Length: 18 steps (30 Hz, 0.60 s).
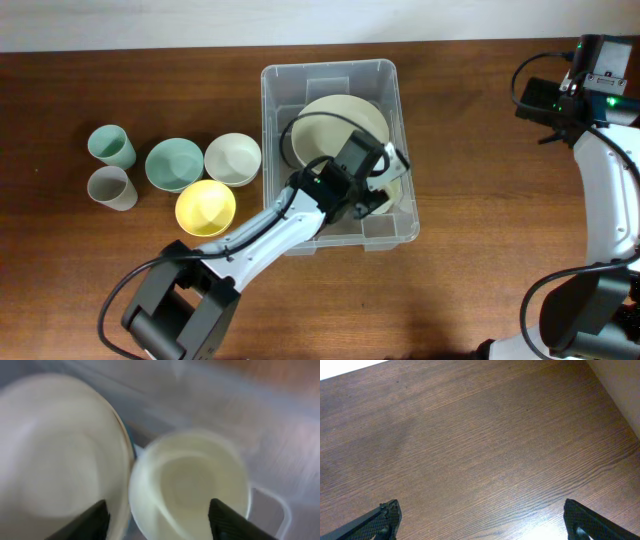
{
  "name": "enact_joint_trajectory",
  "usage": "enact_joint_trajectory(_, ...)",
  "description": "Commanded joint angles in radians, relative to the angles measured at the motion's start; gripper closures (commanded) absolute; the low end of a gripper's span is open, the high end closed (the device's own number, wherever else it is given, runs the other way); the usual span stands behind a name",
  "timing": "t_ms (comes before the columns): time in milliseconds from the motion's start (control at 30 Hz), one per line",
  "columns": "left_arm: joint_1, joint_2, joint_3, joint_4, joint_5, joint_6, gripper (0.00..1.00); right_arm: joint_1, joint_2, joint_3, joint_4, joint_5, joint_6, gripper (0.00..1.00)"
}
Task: Pack container
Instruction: 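Lower the white cup into the bin's right side and release, then withdraw the left gripper toward the grey translucent cup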
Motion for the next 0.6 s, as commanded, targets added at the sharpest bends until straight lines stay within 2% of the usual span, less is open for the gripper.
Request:
enact_joint_trajectory(0, -0.001, -0.042, 0.081, -0.006, -0.038, -0.039, 0.30, -0.005, -0.009, 0.010, 0.002, 0.016, 0.007, 0.01)
enact_joint_trajectory(133, 0.008, -0.092, 0.141, -0.038, -0.078, -0.064, 0.29, -0.005, -0.009, 0.010, 0.002, 0.016, 0.007, 0.01)
enact_joint_trajectory(300, 0.053, -0.161, 0.183, -0.115, -0.272, -0.186, 0.25, -0.005, -0.009, 0.010, 0.002, 0.016, 0.007, 0.01)
enact_joint_trajectory(367, 0.101, -0.193, 0.187, -0.161, -0.337, -0.263, 0.25, -0.005, -0.009, 0.010, 0.002, 0.016, 0.007, 0.01)
enact_joint_trajectory(467, 0.213, -0.236, 0.187, -0.254, -0.402, -0.441, 0.25, -0.005, -0.009, 0.010, 0.002, 0.016, 0.007, 0.01)
enact_joint_trajectory(567, 0.372, -0.267, 0.187, -0.355, -0.403, -0.620, 0.25, -0.005, -0.009, 0.010, 0.002, 0.016, 0.007, 0.01)
